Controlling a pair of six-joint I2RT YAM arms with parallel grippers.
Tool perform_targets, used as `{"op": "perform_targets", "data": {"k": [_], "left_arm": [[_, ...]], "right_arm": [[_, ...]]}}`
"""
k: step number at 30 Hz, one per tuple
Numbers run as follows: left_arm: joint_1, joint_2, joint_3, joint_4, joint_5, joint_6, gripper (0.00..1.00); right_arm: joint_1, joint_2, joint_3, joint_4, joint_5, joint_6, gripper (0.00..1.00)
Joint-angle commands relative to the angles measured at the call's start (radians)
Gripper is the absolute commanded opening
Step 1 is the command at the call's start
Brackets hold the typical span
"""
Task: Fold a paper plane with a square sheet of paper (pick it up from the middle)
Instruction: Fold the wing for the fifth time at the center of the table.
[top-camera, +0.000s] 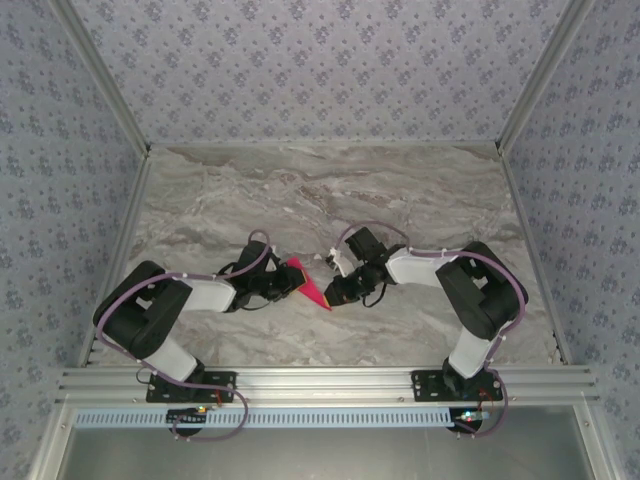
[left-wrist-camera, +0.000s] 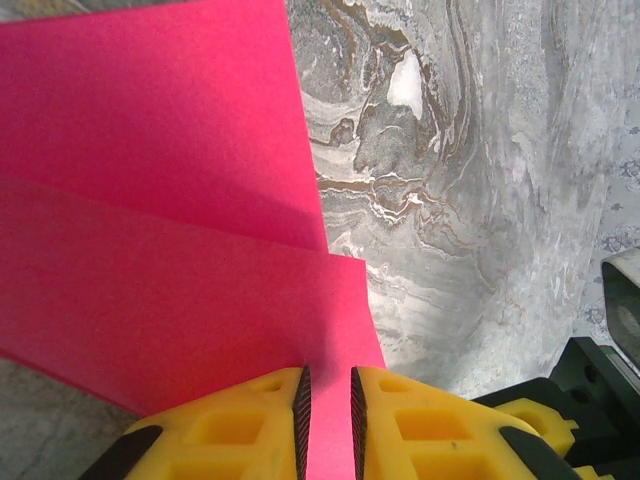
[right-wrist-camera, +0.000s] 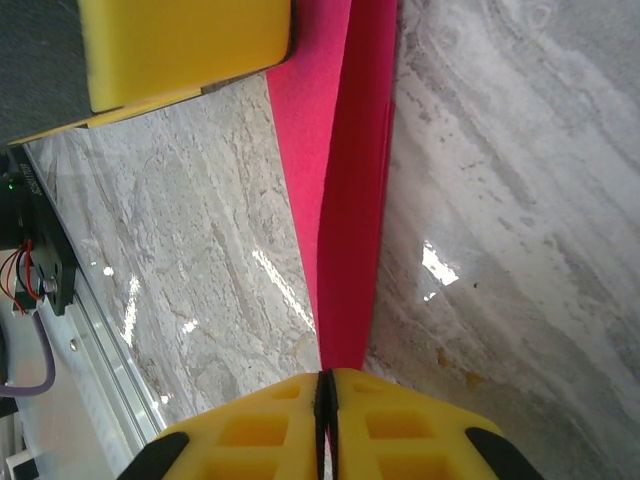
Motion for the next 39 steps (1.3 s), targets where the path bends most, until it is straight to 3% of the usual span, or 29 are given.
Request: {"op": "perform_targets", "data": {"k": [1,12,17,22,26,31,39], "left_arm": [[-0.005,-0.006,0.007,-0.014,-0.016,0.016,0.20],[-0.004,-0.025,0.001,-0.025,-0.022,0.017,0.20],[-0.003,-0.026,0.000,-0.027,-0.023,0.017,0.20],[0.000,-0.027,0.002,-0.031,-0.023,0.020,0.20],[0.002,-0.027,0.002,-0.031,-0.022,0.020,0.20],[0.002,-0.024,0.007,-0.033,-0.023,0.020,0.20],[0.003,-0.021,0.013,-0.035,-0.020,0.021,0.20]], "right_arm": [[0.011,0.017,-0.008,-0.027,0.011,-0.014,0.09],[0.016,0.072,0.001,-0.015,0.018,-0.023,0.07],[0.012,-0.007,0.014,-0.042,0.032,-0.017,0.14],[0.016,-0.128,0.011,-0.040,0.138,0.001,0.21],[0.043,-0.167,0.010,0.006,0.164,0.047,0.18],[0.097,-0.095,0.069,0.018,0.209,0.131,0.01],[0.118,0.034,0.134,0.050,0.172,0.181,0.00]]}}
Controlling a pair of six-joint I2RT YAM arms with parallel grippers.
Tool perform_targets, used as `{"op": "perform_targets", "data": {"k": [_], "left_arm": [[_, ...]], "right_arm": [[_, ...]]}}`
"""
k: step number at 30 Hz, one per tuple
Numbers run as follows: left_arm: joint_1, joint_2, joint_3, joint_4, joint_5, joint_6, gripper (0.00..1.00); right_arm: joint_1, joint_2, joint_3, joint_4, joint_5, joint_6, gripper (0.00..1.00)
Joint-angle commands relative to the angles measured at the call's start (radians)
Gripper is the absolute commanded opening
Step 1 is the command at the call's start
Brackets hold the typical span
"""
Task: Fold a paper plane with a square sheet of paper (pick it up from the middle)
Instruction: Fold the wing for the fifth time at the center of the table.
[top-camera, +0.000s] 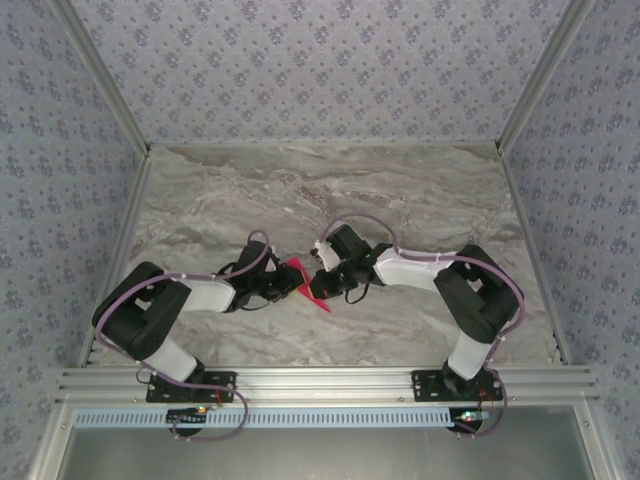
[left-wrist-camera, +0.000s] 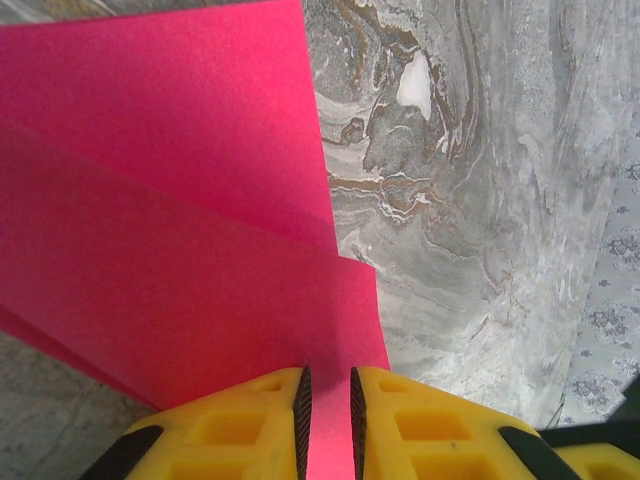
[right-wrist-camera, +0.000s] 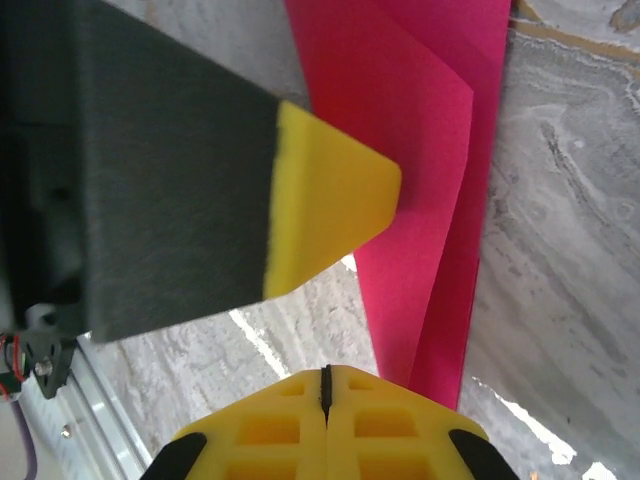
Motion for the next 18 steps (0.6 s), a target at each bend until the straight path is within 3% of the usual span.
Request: {"op": "perform_targets", "data": {"k": [1,18], "left_arm": [[0.002,-0.011,0.012,-0.017,-0.014,0.020,0.20],[0.003,-0.008,0.009,-0.031,-0.024,0.018,0.20]], "right_arm": [[0.006,0.033,0.036,0.003,-0.006,0.035,0.00],[-0.001,0.089,0.035,-0.051,0.003,0.009,0.00]]}}
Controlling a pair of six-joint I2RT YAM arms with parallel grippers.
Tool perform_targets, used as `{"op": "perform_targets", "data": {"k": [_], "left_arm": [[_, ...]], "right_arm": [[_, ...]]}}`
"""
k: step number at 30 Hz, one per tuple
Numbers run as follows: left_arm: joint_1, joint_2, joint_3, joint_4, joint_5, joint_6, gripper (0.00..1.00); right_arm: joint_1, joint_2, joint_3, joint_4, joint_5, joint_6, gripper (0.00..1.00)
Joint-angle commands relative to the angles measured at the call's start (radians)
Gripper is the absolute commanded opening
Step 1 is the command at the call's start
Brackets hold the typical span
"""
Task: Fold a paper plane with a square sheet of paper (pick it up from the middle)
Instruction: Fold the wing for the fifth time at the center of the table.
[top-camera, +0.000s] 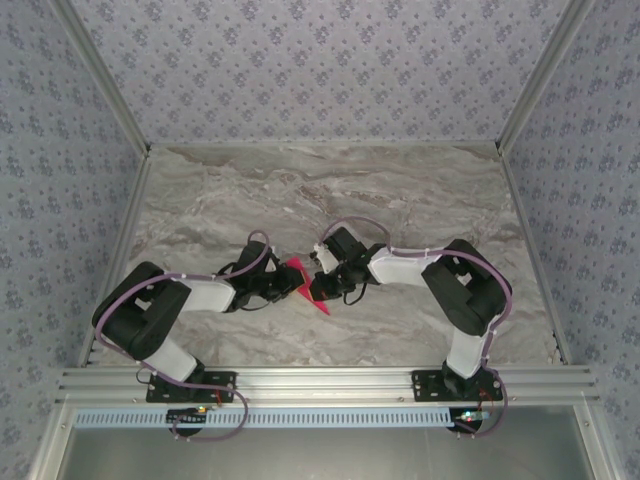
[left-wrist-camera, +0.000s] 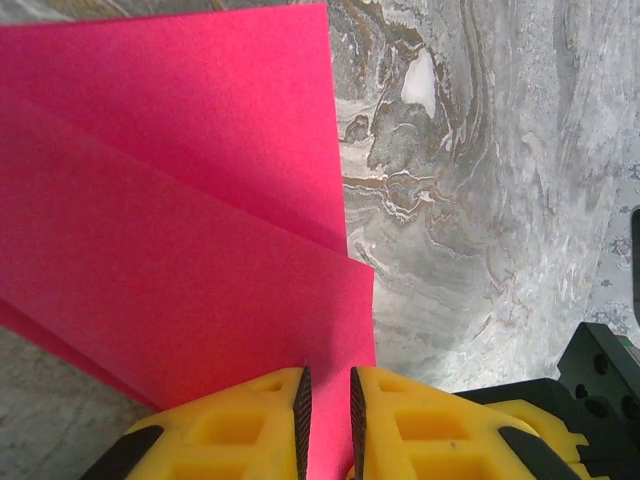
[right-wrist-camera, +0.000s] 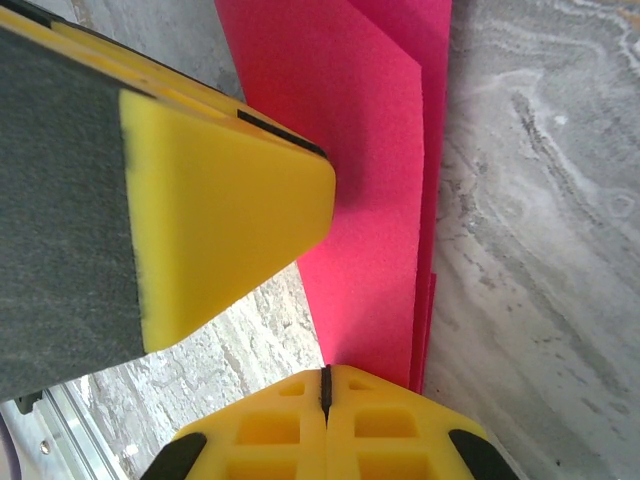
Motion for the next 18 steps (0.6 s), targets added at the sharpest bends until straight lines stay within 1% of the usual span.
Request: {"op": "perform_targets", "data": {"k": [1,8,13,18], "left_arm": [[0.003,-0.006,0.008,-0.026,-0.023,0.019,0.20],[0.004,0.003,0.010,-0.026,-0.023,0.016,0.20],[0.005,0.009,0.012,-0.033,-0.024,0.017,0.20],[0.005,0.017,0.011,-0.045,-0.026,0.016,0.19]], "right_arm": [[-0.001,0.026,0.021,-0.050,0.003,-0.007,0.00],[0.000,0.054,0.022,-0.057,-0.012,-0.017,0.00],[-0.001,0.067,0.021,-0.072,0.000,-0.028,0.00],[-0.003,0.001,0.024,-0.077,0.005,-0.031,0.00]]}}
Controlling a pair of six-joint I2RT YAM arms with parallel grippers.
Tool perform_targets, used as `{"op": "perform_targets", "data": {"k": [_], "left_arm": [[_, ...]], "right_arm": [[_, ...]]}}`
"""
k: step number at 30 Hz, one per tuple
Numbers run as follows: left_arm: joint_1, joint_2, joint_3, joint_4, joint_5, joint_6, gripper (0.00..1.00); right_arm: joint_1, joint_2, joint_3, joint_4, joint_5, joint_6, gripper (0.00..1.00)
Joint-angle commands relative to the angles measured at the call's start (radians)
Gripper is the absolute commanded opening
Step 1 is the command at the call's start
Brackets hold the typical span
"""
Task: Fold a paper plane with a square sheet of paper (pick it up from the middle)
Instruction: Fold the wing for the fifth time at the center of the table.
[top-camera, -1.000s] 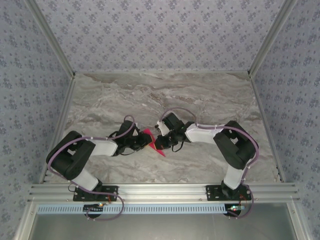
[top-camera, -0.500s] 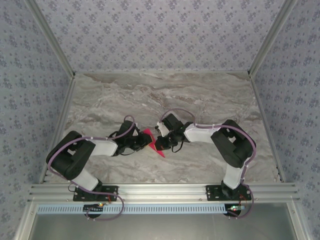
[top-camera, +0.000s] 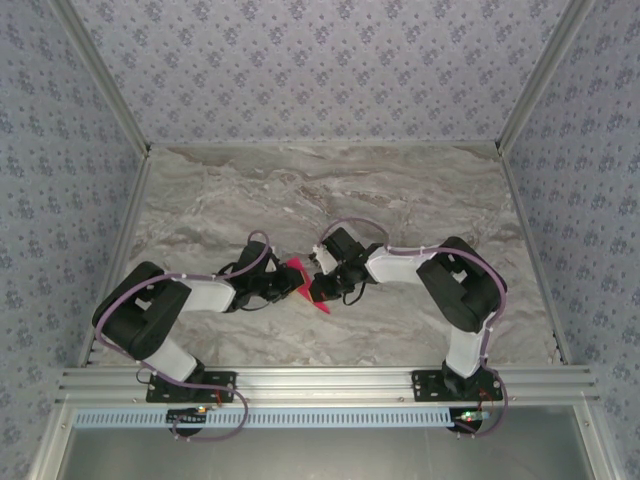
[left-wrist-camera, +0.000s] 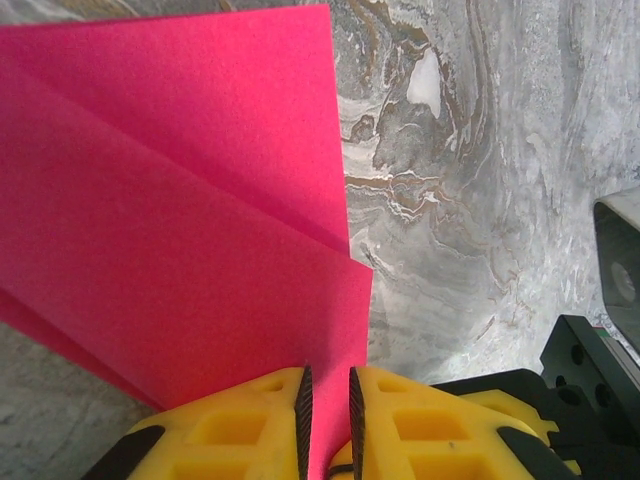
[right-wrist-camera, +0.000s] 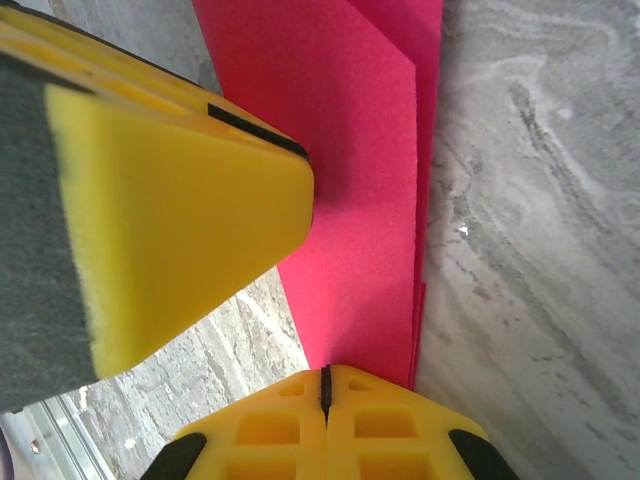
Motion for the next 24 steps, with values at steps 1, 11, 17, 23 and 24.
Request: {"op": "perform_targets", "data": {"k": [1,11,17,23,24], "left_arm": [[0.005,0.015,0.012,-0.042,-0.024,0.017,0.19],[0.004,0.022,0.019,-0.081,-0.035,0.019,0.19],[0.004,0.030,0.030,-0.107,-0.045,0.022,0.18],[0.005,0.044,0.037,-0.134,-0.056,0.016,0.18],[0.005,0.046,0.037,-0.135,-0.058,0.014,0.17]], "right_arm": [[-0.001,-0.047,0.012,-0.063,0.009,-0.018,0.00],[0.017,-0.035,0.003,-0.096,0.003,-0.011,0.00],[0.014,-0.029,-0.011,-0.147,0.015,-0.040,0.00],[0.006,-0.003,-0.030,-0.185,0.018,-0.066,0.00],[0.007,-0.001,-0.031,-0.188,0.019,-0.068,0.00]]}}
